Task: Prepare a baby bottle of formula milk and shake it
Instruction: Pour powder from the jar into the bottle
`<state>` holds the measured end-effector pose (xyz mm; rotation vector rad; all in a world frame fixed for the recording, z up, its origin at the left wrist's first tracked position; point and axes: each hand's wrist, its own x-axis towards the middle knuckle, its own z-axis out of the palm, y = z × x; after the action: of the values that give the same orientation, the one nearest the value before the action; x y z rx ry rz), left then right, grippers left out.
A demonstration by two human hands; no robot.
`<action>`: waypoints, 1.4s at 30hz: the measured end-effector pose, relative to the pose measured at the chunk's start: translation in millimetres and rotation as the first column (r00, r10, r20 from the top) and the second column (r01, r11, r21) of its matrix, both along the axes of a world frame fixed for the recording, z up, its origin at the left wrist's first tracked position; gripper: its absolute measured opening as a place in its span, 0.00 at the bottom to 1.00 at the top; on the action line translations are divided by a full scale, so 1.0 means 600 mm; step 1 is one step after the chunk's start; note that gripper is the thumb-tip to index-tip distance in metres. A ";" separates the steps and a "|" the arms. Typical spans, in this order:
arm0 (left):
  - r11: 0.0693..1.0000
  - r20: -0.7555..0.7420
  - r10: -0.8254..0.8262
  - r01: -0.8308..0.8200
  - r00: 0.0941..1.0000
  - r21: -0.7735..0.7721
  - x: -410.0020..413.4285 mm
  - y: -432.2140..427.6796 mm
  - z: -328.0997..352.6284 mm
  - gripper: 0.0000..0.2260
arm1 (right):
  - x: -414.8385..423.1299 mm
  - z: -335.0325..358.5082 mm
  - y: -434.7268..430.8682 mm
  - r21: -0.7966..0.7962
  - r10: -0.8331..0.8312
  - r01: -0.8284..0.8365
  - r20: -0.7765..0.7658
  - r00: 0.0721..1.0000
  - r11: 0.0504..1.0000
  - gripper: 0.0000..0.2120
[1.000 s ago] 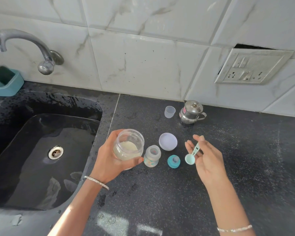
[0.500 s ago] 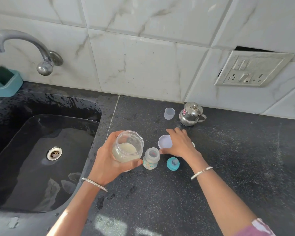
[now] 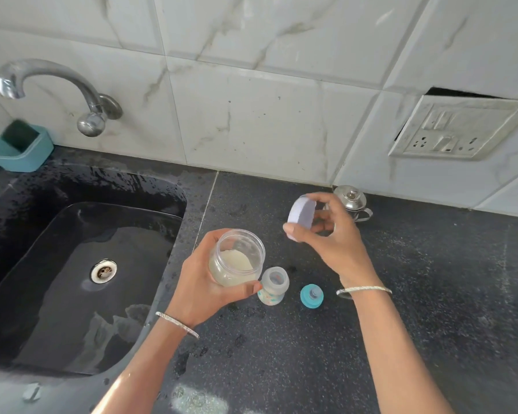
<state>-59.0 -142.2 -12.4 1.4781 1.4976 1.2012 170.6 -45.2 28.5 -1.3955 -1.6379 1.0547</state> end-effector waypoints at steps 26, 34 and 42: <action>0.986 -0.093 -0.080 0.092 0.993 0.140 0.075 -0.015 0.056 0.38 | 0.022 0.073 -0.122 0.044 0.354 -0.373 0.226 0.907 0.927 0.38; 0.980 -0.147 -0.136 0.154 0.980 0.124 0.084 -0.018 0.068 0.39 | 0.041 0.108 -0.112 0.059 0.468 -0.524 0.373 0.801 0.850 0.43; 0.981 -0.177 -0.157 0.174 0.972 0.086 0.076 -0.022 0.067 0.44 | 0.040 0.116 -0.098 -0.025 0.565 -0.589 0.323 0.760 0.807 0.38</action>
<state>-13.5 -155.5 27.6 1.7745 1.4069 1.0871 194.6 -104.0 98.1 -1.0536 -2.4273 1.1159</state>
